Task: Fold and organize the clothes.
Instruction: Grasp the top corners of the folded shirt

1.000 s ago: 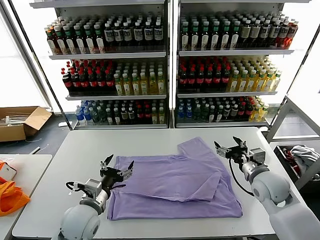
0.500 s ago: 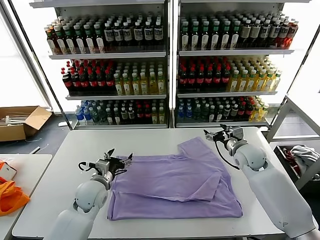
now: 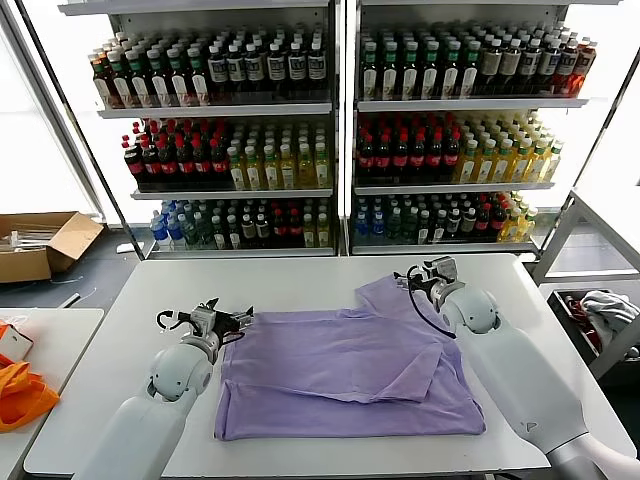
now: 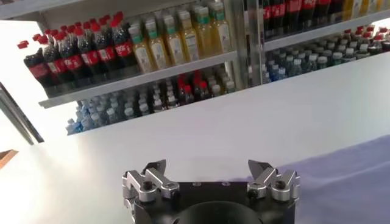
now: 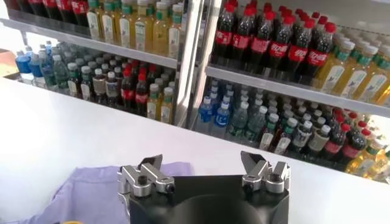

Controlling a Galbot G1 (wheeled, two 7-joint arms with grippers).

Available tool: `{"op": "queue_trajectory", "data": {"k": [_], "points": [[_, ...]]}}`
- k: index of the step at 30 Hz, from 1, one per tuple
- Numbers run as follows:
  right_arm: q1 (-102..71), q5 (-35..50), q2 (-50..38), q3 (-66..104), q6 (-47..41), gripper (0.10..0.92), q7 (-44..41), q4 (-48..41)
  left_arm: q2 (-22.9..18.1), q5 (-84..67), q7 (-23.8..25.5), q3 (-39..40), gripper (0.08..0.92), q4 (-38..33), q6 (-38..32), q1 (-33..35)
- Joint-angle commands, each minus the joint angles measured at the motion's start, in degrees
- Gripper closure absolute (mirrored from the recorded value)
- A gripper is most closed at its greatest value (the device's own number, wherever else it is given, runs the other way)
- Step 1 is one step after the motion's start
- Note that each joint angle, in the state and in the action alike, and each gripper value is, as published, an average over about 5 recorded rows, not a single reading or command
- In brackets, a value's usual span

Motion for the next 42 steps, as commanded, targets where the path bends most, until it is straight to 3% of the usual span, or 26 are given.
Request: {"op": "queue_trajectory", "data": {"k": [1, 16, 21, 42], "points": [[0.41, -1.27, 3.21, -0.04, -0.31, 0.203, 1.03, -3.6, 0.14, -1.58, -0.35, -0.03, 0.177, 1.82, 0.78, -0.47], [-2.09, -1.55, 4.31, 1.74, -0.26, 0.203, 0.79, -4.41, -0.48, -2.43, -0.21, -0.16, 0.183, 1.31, 0.8, 1.8], [-3.73, -1.44, 4.02, 2.56, -0.18, 0.226, 0.66, -3.42, -0.72, -2.45, -0.01, 0.22, 0.284, 0.95, 0.79, 2.56], [-9.65, -1.32, 1.75, 5.87, 1.12, 0.818, 0.61, 2.59, -1.57, -2.57, 0.08, -0.14, 0.879, -0.61, -0.55, 4.31]]}}
